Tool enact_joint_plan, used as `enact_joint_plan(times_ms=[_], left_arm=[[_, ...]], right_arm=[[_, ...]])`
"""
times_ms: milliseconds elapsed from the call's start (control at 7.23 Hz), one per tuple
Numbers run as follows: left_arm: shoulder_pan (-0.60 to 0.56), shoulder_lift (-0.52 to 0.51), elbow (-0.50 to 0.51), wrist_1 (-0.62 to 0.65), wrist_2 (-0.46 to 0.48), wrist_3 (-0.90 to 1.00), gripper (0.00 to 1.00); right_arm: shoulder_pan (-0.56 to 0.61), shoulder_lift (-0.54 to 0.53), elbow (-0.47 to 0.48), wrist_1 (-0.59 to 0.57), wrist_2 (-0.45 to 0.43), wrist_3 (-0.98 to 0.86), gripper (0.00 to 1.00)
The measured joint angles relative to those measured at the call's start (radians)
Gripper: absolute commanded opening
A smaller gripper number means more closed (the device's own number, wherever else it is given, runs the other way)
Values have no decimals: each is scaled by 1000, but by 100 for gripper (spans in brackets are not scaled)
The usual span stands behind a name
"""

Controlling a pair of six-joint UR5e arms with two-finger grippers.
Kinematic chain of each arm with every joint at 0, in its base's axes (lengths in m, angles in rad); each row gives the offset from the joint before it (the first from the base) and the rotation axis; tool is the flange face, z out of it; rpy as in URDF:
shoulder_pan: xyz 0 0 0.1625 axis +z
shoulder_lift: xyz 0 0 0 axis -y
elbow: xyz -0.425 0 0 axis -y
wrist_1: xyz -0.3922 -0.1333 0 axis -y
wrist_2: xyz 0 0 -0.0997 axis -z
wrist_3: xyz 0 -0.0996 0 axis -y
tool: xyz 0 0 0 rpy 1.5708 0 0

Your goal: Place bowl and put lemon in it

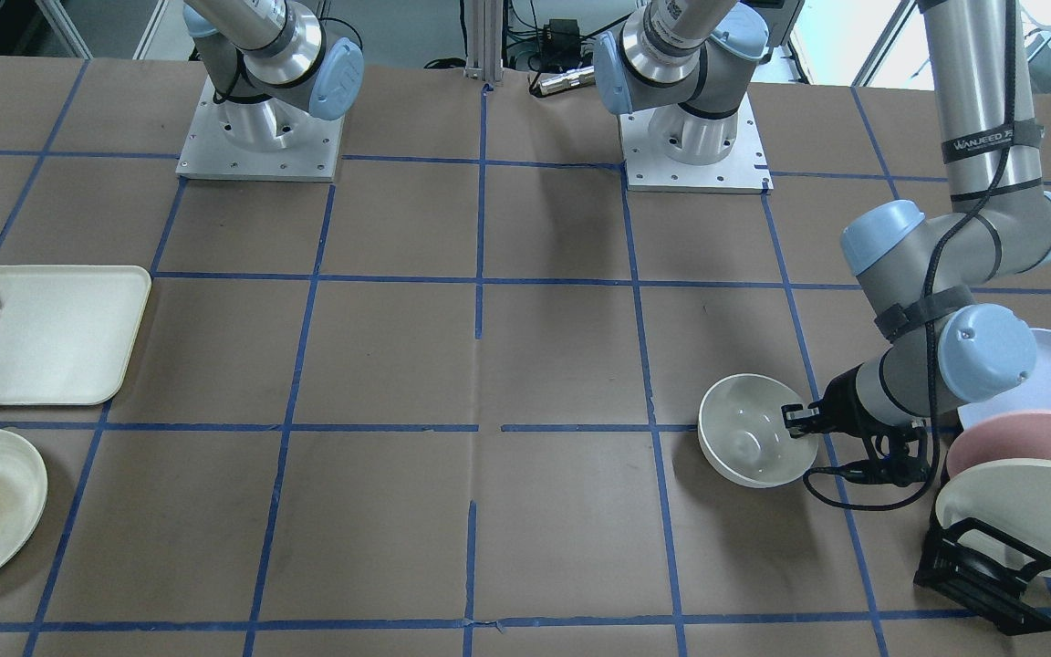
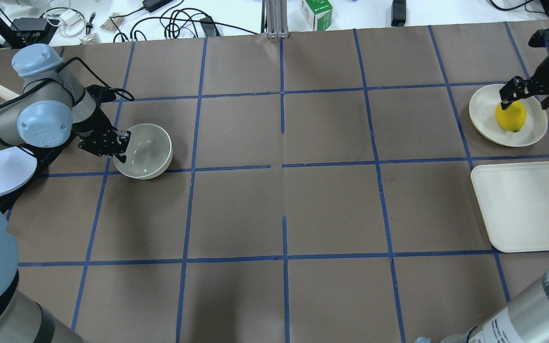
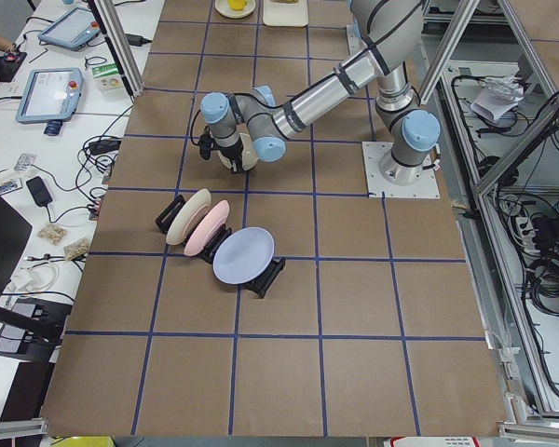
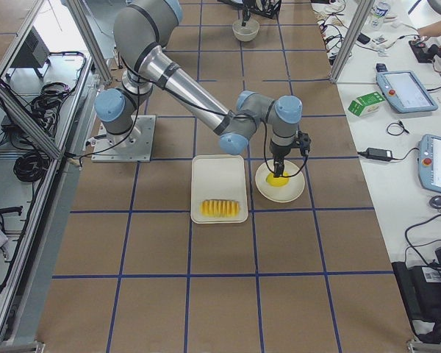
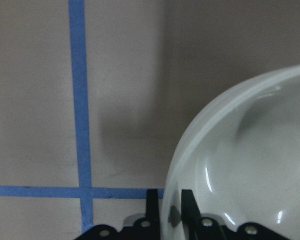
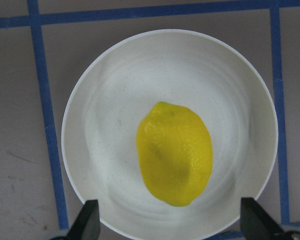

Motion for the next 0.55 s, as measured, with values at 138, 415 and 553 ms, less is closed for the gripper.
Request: enact_joint_plan(times_ms=[138,415,553], left_arm=[[0,1,0,0,0,0,0],[0,3,-1,0,0,0,0],[-1,9,0,0,-1,2,0]], right_arm=[[0,27,0,-27,-2,1,100],[0,67,0,-67,-11,4,63],[0,77,0,-73,-10,15,14]])
